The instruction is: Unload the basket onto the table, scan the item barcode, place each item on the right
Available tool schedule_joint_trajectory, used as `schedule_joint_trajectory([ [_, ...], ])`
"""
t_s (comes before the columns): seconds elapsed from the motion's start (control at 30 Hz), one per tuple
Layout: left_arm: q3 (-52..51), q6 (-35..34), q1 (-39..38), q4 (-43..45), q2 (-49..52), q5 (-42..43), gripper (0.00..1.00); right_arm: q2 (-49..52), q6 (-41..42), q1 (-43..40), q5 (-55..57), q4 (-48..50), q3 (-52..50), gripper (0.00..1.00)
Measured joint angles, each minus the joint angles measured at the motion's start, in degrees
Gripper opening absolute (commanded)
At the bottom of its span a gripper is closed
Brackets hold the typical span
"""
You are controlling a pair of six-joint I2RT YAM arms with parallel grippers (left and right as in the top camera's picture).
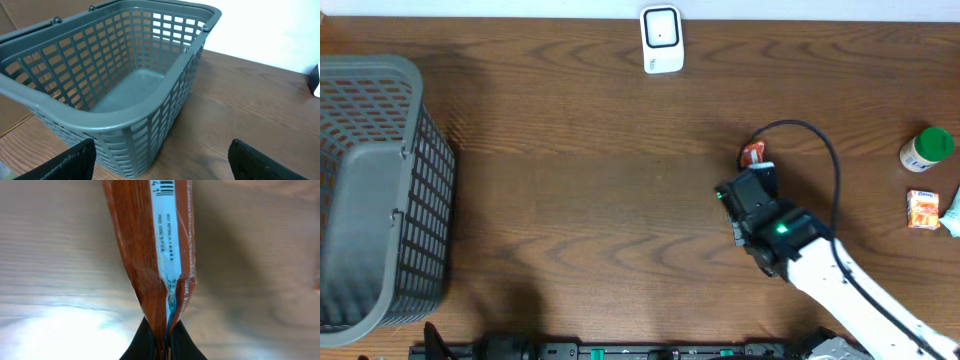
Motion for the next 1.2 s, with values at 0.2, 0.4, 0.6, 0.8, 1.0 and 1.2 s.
schedule_joint_trajectory([
  [0.2, 0.0, 0.0, 0.0, -0.1, 0.0, 0.0, 0.85, 5.4, 3.6, 3.0, 10.0, -0.4, 0.0, 0.01],
  [0.4, 0.0, 0.0, 0.0, -0.2, 0.0, 0.0, 0.85, 7.7, 3.5, 6.5, 11.5, 5.2, 0.0, 0.01],
  [0.6, 0.0, 0.0, 0.0, -0.3, 0.0, 0.0, 0.85, 7.7, -5.8, 6.6, 14.5, 17.6, -0.1, 0.01],
  [0.8, 0.0, 0.0, 0.0, -0.3, 0.0, 0.0, 0.85, 7.8, -20.4, 6.5, 20.4, 40.4, 0.0, 0.01],
  [1.0, 0.0, 0.0, 0.0, -0.3, 0.0, 0.0, 0.85, 7.7, -19.4, 7.2, 12.2, 29.3, 0.8, 0.01],
  [1.2, 0.0, 0.0, 0.0, -0.3, 0.0, 0.0, 0.85, 8.7, -8.1, 7.5, -10.4, 22.1, -2.1, 0.01],
])
